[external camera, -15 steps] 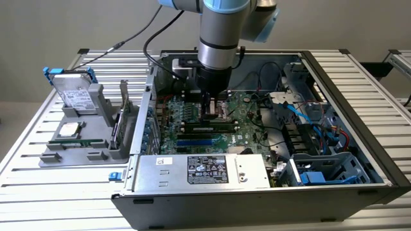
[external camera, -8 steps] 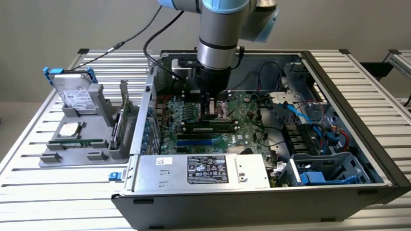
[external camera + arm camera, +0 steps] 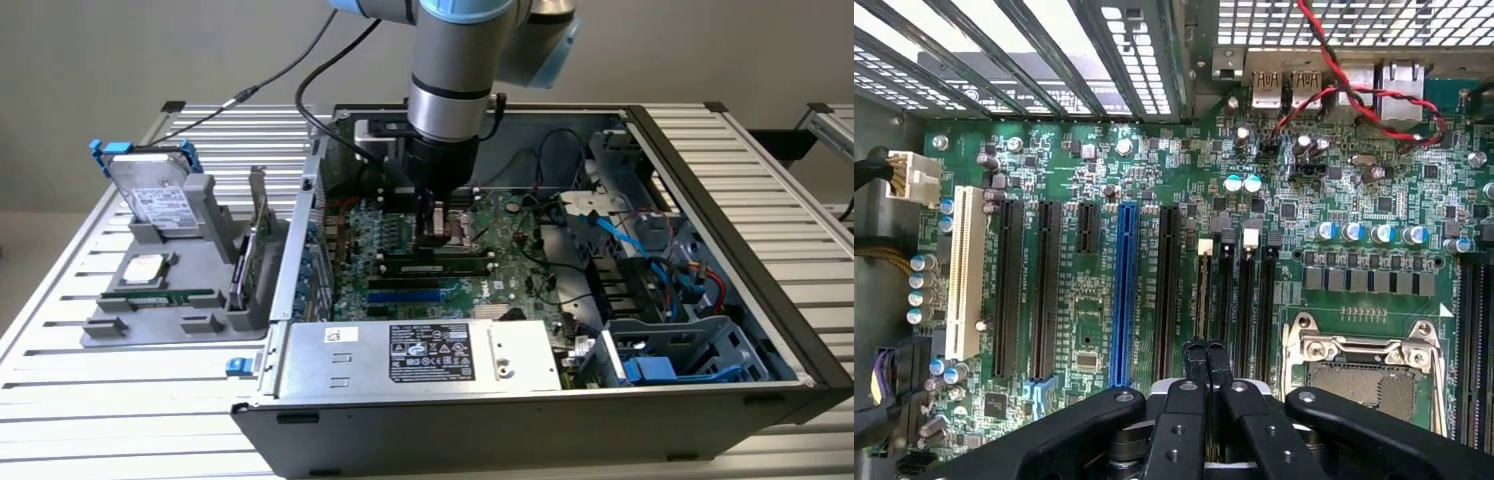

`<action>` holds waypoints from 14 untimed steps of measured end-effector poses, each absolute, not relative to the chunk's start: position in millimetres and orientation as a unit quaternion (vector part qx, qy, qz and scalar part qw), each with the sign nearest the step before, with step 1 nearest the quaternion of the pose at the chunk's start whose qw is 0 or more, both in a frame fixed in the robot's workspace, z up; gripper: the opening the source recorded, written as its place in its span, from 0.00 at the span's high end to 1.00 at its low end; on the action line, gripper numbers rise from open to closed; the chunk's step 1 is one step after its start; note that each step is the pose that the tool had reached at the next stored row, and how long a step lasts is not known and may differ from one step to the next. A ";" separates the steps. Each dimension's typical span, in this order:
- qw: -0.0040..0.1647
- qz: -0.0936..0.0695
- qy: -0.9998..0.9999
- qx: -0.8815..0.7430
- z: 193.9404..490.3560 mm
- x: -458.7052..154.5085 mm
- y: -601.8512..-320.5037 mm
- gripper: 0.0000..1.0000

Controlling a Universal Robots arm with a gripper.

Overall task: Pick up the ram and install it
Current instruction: 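Press down the ram until it locks into place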

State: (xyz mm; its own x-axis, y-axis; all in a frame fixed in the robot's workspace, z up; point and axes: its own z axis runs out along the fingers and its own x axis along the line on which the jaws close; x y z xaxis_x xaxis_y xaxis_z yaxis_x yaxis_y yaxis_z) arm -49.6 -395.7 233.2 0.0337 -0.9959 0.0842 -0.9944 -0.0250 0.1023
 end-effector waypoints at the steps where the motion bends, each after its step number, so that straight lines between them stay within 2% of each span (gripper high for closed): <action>1: 0.066 -0.005 -0.695 0.716 238.1 -49.6 -395.7 0.90; 4: 0.066 -0.005 -0.695 0.716 247.8 -49.6 -395.7 0.90; 14: 0.066 -0.006 -0.695 0.716 253.1 -45.3 -399.2 0.90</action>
